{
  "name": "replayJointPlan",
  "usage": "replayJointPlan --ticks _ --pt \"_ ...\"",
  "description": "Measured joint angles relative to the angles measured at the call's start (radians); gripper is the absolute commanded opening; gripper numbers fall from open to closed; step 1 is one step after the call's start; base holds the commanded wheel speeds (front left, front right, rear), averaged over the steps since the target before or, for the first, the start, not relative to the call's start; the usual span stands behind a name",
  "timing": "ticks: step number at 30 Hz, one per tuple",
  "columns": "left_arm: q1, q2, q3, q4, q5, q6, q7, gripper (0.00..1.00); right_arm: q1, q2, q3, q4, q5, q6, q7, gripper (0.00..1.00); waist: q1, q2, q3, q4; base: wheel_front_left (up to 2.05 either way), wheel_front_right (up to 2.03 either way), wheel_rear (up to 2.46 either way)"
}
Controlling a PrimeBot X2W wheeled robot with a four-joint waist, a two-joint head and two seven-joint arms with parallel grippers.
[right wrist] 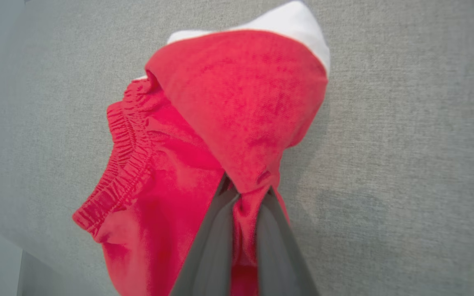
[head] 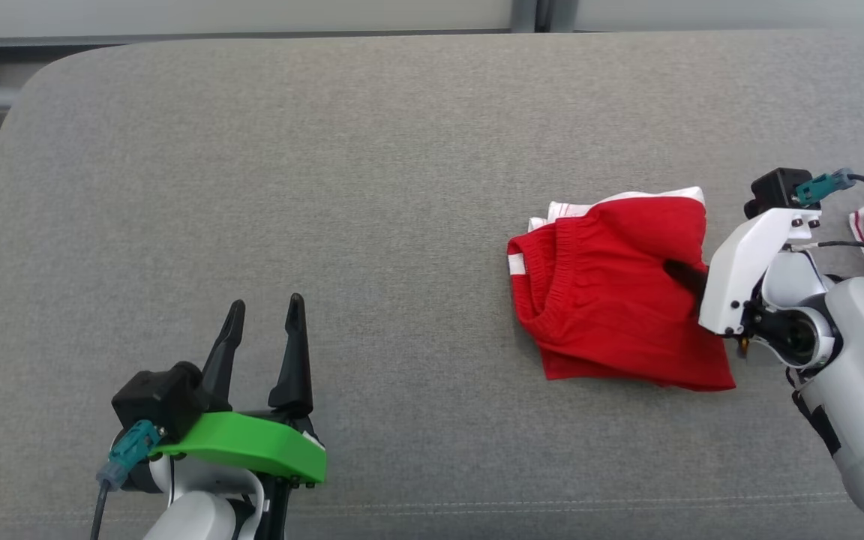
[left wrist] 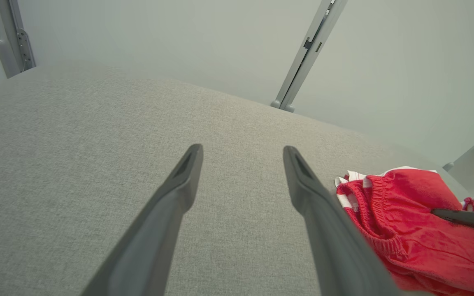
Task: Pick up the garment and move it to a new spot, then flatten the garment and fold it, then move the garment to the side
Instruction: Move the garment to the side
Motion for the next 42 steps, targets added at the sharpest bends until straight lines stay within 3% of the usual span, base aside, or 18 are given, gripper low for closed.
replayJointPlan --ticks 6,24,33,42 --pt "0.001 -0.002 -0.014 -0.012 0.004 0.000 0.006 1.00 -0.007 -0.061 0.009 -0.055 0.006 0.000 0.036 0.00 0.0000 0.0000 -0.016 -0.090 0.00 0.00 0.00" --pt "-0.041 0.012 -0.040 -0.043 0.028 0.001 0.039 1.00 -0.066 -0.049 0.012 -0.075 -0.017 0.000 0.022 0.00 0.0000 0.0000 0.000 -0.364 0.00 0.00 0.00" --pt "-0.056 0.033 -0.044 -0.066 0.042 0.009 0.058 1.00 -0.144 -0.049 0.025 -0.011 -0.040 0.000 -0.014 0.00 0.0000 0.0000 0.032 -0.379 0.00 0.00 0.00" --pt "-0.060 0.054 -0.046 -0.099 0.055 0.025 0.075 1.00 -0.233 -0.158 0.054 -0.011 -0.059 0.000 0.056 0.00 0.0000 0.0000 0.058 -0.353 0.00 0.00 0.00"
